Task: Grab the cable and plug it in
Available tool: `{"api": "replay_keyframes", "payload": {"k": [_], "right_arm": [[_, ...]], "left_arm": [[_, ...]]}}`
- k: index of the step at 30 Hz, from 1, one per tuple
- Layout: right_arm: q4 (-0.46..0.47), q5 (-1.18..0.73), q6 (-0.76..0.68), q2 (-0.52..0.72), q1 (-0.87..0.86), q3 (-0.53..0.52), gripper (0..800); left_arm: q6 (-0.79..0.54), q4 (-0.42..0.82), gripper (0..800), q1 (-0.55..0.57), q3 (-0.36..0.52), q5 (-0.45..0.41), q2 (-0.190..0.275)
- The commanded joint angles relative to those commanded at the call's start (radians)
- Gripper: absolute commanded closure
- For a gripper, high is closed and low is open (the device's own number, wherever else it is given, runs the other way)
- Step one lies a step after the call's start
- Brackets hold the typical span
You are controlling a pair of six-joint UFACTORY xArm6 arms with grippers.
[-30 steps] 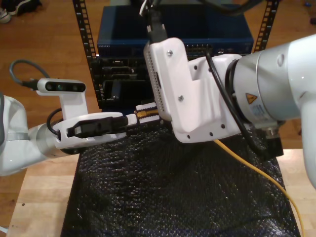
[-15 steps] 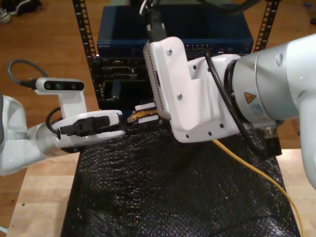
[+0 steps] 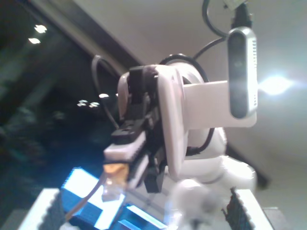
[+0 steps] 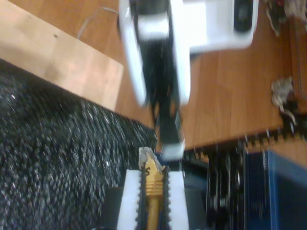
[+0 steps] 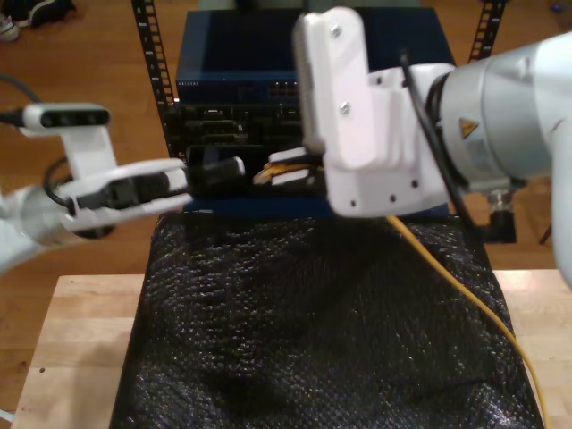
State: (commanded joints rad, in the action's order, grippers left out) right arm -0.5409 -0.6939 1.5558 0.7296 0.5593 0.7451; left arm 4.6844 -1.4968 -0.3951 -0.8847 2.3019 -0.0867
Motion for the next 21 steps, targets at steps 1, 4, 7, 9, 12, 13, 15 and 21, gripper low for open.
{"api": "replay_keyframes", "payload": {"k": [1,4,7,9,12,13,15,21], "right_arm": [[0.0,-0.017,-0.012,0.0,-0.014,0.003,799],[-0.002,-0.077,-0.029,-0.003,-0.077,0.011,800],[-0.002,-0.138,-0.054,-0.018,-0.16,0.012,800],[-0.002,-0.184,-0.077,-0.031,-0.219,0.014,800],[-0.002,-0.253,-0.086,-0.051,-0.308,0.017,800],[0.0,-0.273,-0.086,-0.057,-0.334,0.017,800],[0.0,-0.316,-0.086,-0.071,-0.39,0.018,800],[0.002,-0.419,-0.086,-0.118,-0.506,0.035,800]], "left_arm": [[0.0,0.0,6,-0.009,-0.009,-0.018,0.003],[-0.002,0.008,5,-0.032,-0.034,-0.077,0.017],[-0.003,0.054,3,-0.051,-0.058,-0.138,0.029],[-0.006,0.104,3,-0.052,-0.081,-0.175,0.038],[-0.009,0.184,3,-0.058,-0.12,-0.209,0.055],[-0.011,0.209,3,-0.06,-0.135,-0.221,0.058],[-0.015,0.265,3,-0.061,-0.161,-0.25,0.069],[-0.032,0.448,2,-0.074,-0.249,-0.305,0.091]]}}
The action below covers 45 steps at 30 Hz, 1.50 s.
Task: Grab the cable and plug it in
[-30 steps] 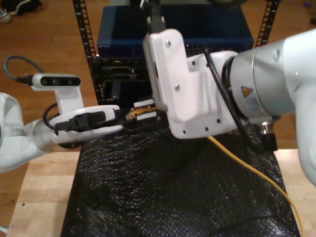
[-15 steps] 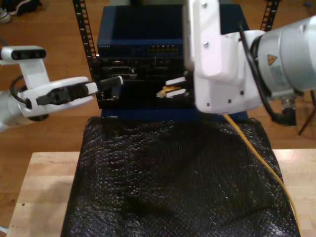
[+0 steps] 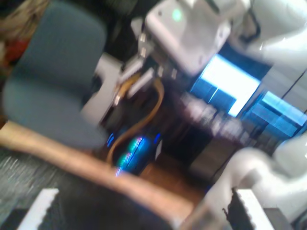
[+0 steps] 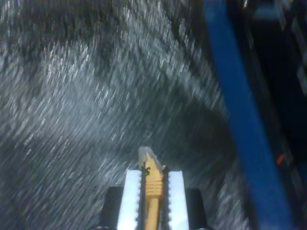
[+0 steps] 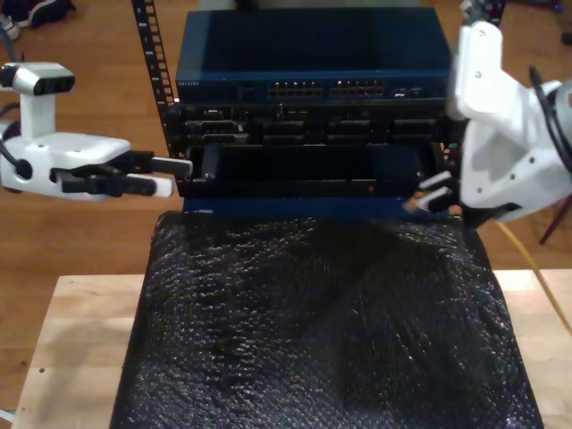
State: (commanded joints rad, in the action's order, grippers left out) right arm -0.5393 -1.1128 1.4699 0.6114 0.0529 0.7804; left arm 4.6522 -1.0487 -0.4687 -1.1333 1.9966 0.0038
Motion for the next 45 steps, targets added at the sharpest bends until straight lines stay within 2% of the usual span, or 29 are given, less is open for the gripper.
{"api": "replay_keyframes", "payload": {"k": [6,11,16,21,24,29,36,41,45], "right_arm": [[0.009,-0.031,0.0,-0.037,-0.02,0.008,800],[0.012,-0.055,-0.002,-0.063,-0.038,0.014,800],[0.031,-0.069,-0.002,-0.069,-0.058,0.014,800],[0.043,-0.08,-0.008,-0.069,-0.058,0.014,800],[0.052,-0.081,-0.014,-0.071,-0.058,0.014,800],[0.052,-0.08,-0.015,-0.078,-0.057,0.006,800],[0.051,-0.081,-0.017,-0.084,-0.058,0.003,800],[0.052,-0.083,-0.04,-0.081,-0.058,0.003,800],[0.052,-0.083,-0.04,-0.08,-0.058,-0.002,800]], "left_arm": [[-0.049,0.17,2,-0.005,-0.068,-0.003,0.012],[-0.14,0.295,2,-0.012,-0.075,-0.02,0.035],[-0.272,0.404,2,-0.084,-0.072,-0.075,0.04],[-0.407,0.512,2,-0.157,-0.071,-0.081,0.04],[-0.511,0.598,2,-0.204,-0.063,-0.081,0.06],[-0.674,0.686,2,-0.301,0.012,-0.077,0.104],[-0.907,0.852,0,-0.42,0.17,-0.081,0.186],[-1.059,0.951,1,-0.532,0.267,-0.083,0.201],[-1.129,1.017,0,-0.588,0.331,-0.087,0.213]]}}
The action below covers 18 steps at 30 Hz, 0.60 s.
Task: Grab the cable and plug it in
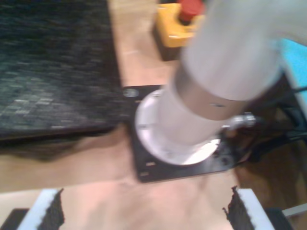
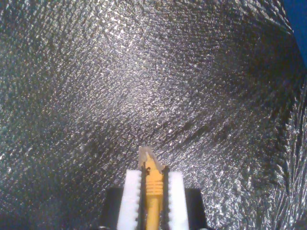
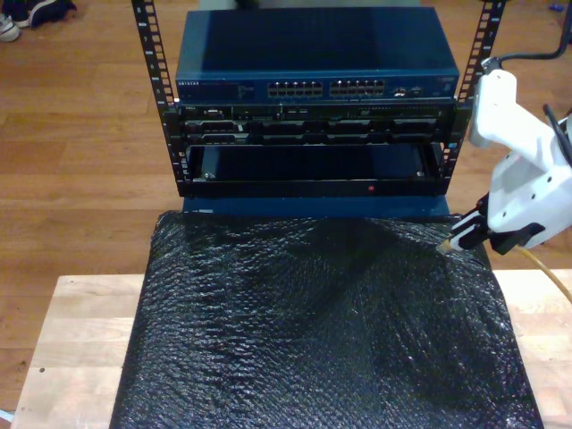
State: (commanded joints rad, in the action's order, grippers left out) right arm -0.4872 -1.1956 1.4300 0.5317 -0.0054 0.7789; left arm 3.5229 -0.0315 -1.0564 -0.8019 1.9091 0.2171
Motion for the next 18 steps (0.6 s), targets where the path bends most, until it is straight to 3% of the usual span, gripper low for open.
{"api": "replay_keyframes", "payload": {"k": [10,18], "right_arm": [[0.0,-0.002,-0.002,0.015,0.0,-0.018,800],[0.0,0.0,0.0,0.017,0.0,-0.044,800]], "left_arm": [[-0.11,0.083,1,-0.061,0.147,-0.02,0.075],[-0.127,0.129,1,-0.074,0.284,-0.126,0.161]]}}
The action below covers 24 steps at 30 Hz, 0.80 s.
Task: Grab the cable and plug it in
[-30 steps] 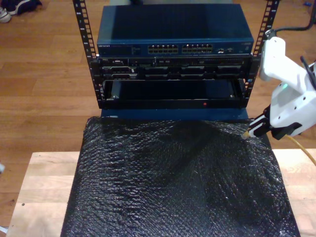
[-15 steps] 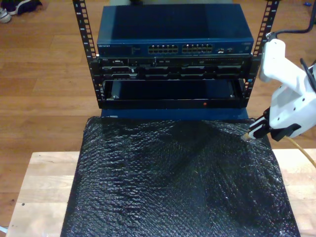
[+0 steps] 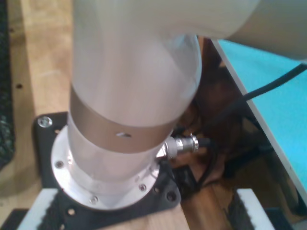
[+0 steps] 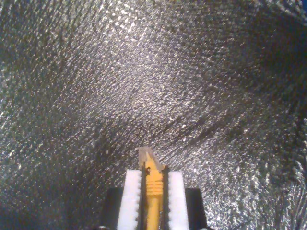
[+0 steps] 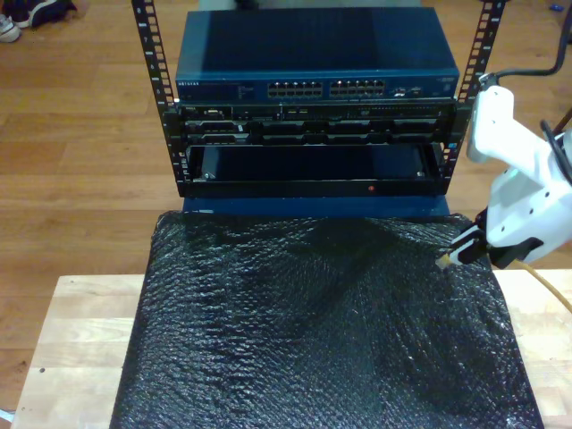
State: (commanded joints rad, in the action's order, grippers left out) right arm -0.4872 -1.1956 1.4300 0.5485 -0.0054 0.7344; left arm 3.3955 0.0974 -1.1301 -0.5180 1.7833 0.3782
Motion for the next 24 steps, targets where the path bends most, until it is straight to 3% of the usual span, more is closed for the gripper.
{"api": "replay_keyframes", "payload": {"k": [8,16,24], "right_arm": [[0.0,0.002,0.0,0.011,0.0,-0.012,800],[0.0,0.002,0.0,0.011,0.0,-0.026,800],[0.002,0.002,0.0,0.011,0.0,-0.031,800]], "left_arm": [[-0.008,0.031,1,-0.069,0.078,-0.143,0.011],[-0.037,0.035,1,-0.087,0.164,-0.221,0.083],[-0.048,0.044,1,-0.089,0.201,-0.272,0.097]]}}
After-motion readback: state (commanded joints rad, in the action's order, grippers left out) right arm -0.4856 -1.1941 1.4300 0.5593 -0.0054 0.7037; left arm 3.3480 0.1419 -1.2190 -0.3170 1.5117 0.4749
